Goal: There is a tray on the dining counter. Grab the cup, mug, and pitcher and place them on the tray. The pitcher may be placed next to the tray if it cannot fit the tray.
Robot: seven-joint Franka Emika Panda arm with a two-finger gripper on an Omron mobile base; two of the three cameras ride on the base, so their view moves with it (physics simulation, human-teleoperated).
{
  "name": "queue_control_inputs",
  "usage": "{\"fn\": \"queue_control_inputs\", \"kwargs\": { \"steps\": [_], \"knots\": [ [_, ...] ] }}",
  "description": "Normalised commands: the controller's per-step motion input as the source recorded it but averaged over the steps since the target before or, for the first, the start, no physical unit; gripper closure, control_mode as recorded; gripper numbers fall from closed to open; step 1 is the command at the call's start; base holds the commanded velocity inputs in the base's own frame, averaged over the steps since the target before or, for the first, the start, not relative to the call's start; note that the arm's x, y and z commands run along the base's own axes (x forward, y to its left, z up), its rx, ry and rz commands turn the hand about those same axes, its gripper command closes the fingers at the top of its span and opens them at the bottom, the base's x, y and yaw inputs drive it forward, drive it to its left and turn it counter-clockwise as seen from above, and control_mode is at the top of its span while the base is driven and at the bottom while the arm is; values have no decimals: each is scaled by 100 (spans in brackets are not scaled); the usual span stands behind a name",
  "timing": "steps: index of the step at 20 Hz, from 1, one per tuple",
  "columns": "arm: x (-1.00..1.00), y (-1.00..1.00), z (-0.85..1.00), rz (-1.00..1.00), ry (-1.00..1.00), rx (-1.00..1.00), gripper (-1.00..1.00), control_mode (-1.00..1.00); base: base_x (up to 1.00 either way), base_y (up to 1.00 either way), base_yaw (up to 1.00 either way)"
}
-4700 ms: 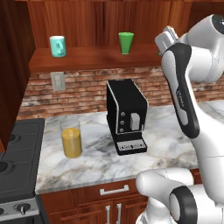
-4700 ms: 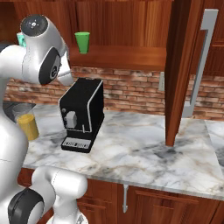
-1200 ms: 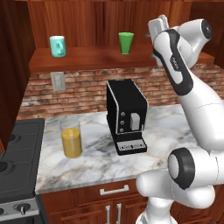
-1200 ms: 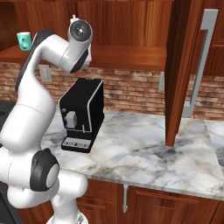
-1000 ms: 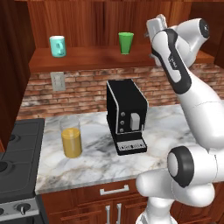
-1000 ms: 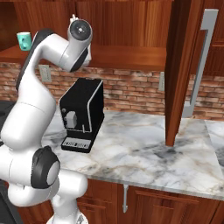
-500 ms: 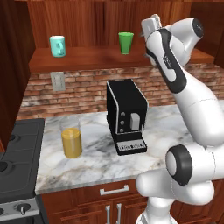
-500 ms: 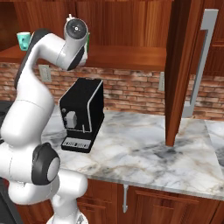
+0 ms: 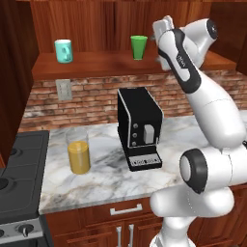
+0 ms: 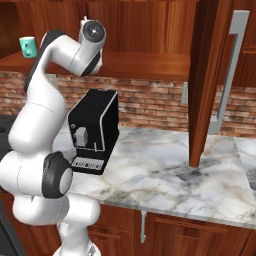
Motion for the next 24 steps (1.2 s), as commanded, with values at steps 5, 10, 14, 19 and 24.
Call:
{"fn": "queue_control_inputs", "kwargs": {
  "steps": [5, 10, 14, 19, 24],
  "knots": [
    [33, 0, 1, 3, 3, 5, -100, -100, 0, 0, 0],
    [28, 0, 9, 3, 2, 6, -100, -100, 0, 0, 0],
    [21, 0, 6, 3, 0, 2, -100, -100, 0, 0, 0],
    [8, 0, 0, 1, 0, 0, -100, -100, 0, 0, 0],
    [7, 0, 0, 0, 0, 0, -100, -100, 0, 0, 0]
  ]
}}
